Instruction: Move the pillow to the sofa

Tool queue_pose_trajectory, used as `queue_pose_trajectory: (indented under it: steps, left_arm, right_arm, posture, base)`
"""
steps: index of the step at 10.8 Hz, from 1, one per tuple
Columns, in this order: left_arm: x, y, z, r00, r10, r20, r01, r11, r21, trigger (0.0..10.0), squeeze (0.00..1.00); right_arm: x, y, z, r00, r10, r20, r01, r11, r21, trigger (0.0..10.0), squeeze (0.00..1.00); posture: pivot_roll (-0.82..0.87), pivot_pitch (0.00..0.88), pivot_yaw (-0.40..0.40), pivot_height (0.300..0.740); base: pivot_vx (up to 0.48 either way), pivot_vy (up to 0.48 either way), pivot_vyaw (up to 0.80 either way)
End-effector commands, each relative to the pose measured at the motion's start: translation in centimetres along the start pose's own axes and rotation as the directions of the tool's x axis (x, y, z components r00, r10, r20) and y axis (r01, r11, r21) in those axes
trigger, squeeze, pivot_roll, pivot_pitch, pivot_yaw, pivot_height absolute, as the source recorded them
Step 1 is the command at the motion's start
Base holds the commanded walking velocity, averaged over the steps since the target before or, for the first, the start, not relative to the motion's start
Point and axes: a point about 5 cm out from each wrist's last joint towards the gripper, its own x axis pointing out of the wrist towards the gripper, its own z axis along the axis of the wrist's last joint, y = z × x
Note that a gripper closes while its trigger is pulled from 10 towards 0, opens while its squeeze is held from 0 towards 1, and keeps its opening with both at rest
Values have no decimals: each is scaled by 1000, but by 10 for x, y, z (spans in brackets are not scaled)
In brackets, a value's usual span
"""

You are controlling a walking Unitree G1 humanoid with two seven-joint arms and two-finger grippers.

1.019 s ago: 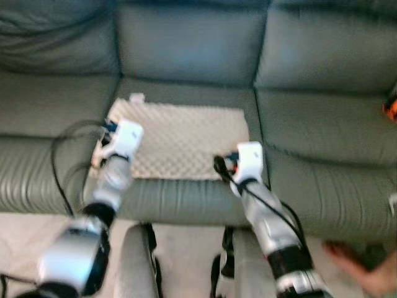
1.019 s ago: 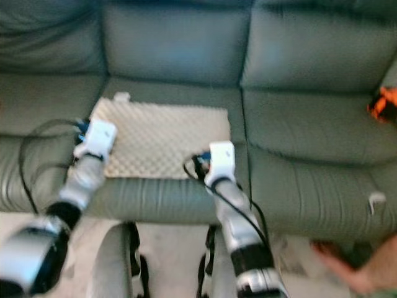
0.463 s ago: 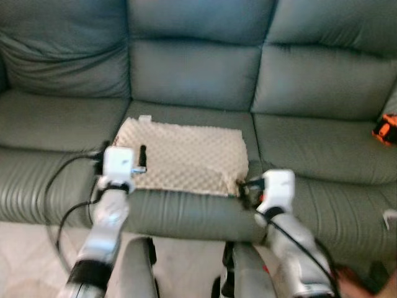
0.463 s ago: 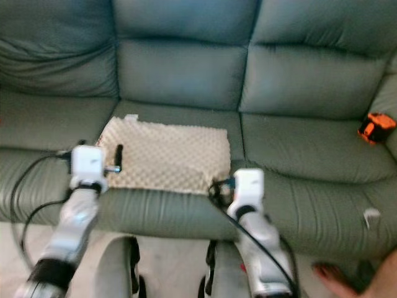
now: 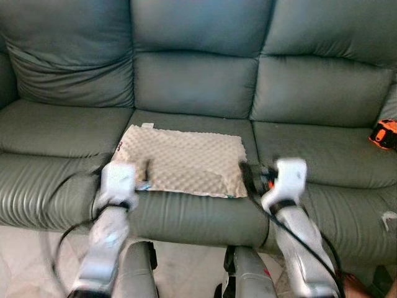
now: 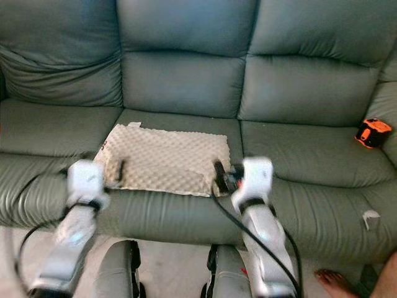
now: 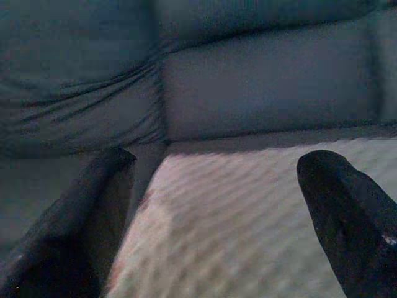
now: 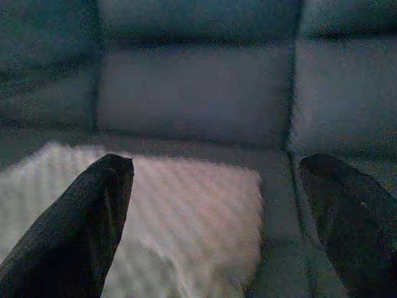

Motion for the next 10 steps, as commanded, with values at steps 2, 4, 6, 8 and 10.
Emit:
queue_pose_trajectory:
  steps: [2, 4, 6, 8, 10]
  left_arm:
    - [4, -2, 9, 1000, -18, -2, 18, 1000, -19, 10000, 0]
    - [12, -5, 12, 1000, -15, -3, 15, 999, -35, 10000, 0]
    - [12, -8, 11, 1000, -12, -25, 11, 999, -53, 10000, 0]
    - [14, -8, 11, 999, -10, -34, 8, 999, -48, 10000, 0]
    - [15, -8, 9, 999, -10, -50, 8, 999, -42, 10000, 0]
  right_arm:
    - [9, 4, 2, 1000, 13, 7, -13, 999, 30, 10000, 0]
    - [15, 10, 4, 999, 42, 20, -42, 999, 29, 10000, 0]
    - [19, 9, 6, 999, 43, 24, -44, 999, 32, 10000, 0]
    - [20, 6, 7, 999, 25, 29, -26, 999, 36, 10000, 0]
    - [20, 8, 5, 999, 26, 23, -27, 999, 35, 10000, 0]
  posture:
    - [-16, 0, -31, 647]
    - [-21, 0, -33, 677]
    - [-25, 0, -29, 712]
    - [-28, 0, -25, 740]
    - [-29, 0, -25, 740]
  base:
    - [0, 0, 0]
    - [0, 0, 0]
    - [0, 0, 0]
    - [0, 0, 0]
    - [0, 0, 0]
